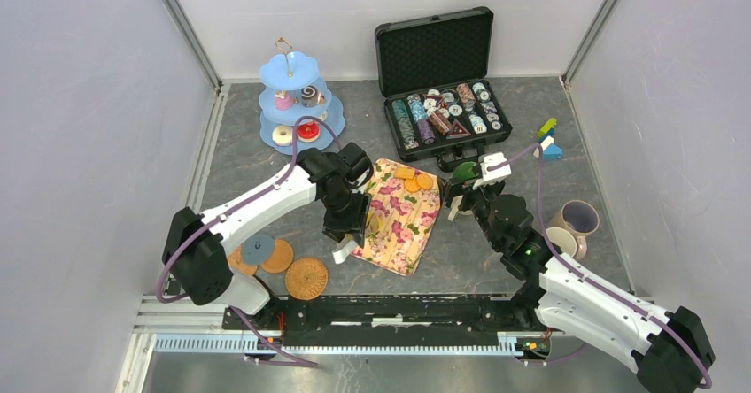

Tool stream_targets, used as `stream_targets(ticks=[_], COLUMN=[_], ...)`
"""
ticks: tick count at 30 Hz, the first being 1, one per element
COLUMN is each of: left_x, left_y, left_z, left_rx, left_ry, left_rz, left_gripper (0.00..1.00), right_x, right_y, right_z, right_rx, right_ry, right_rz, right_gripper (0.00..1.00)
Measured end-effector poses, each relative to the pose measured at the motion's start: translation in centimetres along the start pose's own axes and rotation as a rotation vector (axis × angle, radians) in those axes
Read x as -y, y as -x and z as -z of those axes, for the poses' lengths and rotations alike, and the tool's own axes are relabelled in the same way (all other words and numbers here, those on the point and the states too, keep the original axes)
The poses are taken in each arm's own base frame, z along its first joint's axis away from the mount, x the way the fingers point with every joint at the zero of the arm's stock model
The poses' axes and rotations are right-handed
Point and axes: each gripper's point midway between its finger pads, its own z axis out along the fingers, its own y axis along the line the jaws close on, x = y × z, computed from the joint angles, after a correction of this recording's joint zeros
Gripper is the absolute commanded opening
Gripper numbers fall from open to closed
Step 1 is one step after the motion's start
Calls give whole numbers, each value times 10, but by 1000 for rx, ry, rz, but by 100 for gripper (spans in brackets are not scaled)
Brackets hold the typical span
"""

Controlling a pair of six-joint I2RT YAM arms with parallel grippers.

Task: Serve the afternoon tea
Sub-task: Adjust the clamp at the center of the board.

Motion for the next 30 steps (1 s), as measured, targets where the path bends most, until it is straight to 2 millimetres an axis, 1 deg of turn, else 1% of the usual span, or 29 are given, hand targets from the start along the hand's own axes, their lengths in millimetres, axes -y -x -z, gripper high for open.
stream_targets(ticks=[1, 5, 10, 11, 12, 15, 16, 18, 22, 24, 26, 28, 30], left_x=[0, -1, -4, -4, -4, -4, -4, -7, -10, -11, -11, -13, -17], left_y=[0, 4, 6, 6, 5, 6, 6, 7, 10, 10, 11, 12, 15], left_z=[0, 5, 5, 6, 6, 6, 6, 6, 8, 10, 12, 14, 15], left_rx=[2, 19, 29, 29, 30, 30, 33, 43, 65, 78, 90, 105, 124], left_ry=[2, 18, 33, 33, 33, 35, 38, 51, 66, 68, 71, 80, 97], left_rz=[0, -1, -2, -2, -2, -3, -3, -3, -5, -6, -8, -9, -10], left_gripper=[2, 2, 4, 8, 16, 35, 40, 46, 52, 55, 55, 49, 47], right_x=[0, 0, 0, 0, 0, 0, 0, 0, 0, 0, -1, -1, -1], right_y=[0, 0, 0, 0, 0, 0, 0, 0, 0, 0, -1, -1, -2], right_z=[0, 0, 0, 0, 0, 0, 0, 0, 0, 0, 0, -1, -1], right_rx=[0, 0, -1, -1, -1, -1, -1, -1, -1, -1, -3, -5, -6], right_ry=[0, 0, 0, 1, 0, 1, 1, 1, 1, 2, 4, 6, 6], right_rz=[0, -2, -3, -3, -3, -3, -3, -4, -4, -4, -3, -2, -2], right_gripper=[96, 96, 96, 96, 96, 96, 96, 96, 96, 96, 96, 96, 96])
